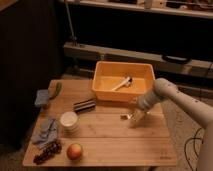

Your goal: Place fork in tray

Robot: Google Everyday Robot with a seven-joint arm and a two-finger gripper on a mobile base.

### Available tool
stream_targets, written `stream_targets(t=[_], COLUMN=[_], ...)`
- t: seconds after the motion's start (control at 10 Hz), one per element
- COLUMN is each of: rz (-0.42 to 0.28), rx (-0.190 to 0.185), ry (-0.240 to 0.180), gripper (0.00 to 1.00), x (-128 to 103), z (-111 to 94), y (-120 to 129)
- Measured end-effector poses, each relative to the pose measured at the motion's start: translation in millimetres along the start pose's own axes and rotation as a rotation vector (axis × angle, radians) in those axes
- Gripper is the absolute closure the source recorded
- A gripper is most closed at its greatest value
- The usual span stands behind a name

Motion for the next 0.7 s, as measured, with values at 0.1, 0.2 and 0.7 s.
stream_targets(t=[0.1,0.2,0.7], rz=[0.004,0.008,0.017], rx=[-0.012,-0.022,-0.066], ry=[-0.006,-0.013,-0.064], gripper=[0.2,0.2,0.45], x=[6,10,32], z=[0,0,-1], y=[-1,-1,5])
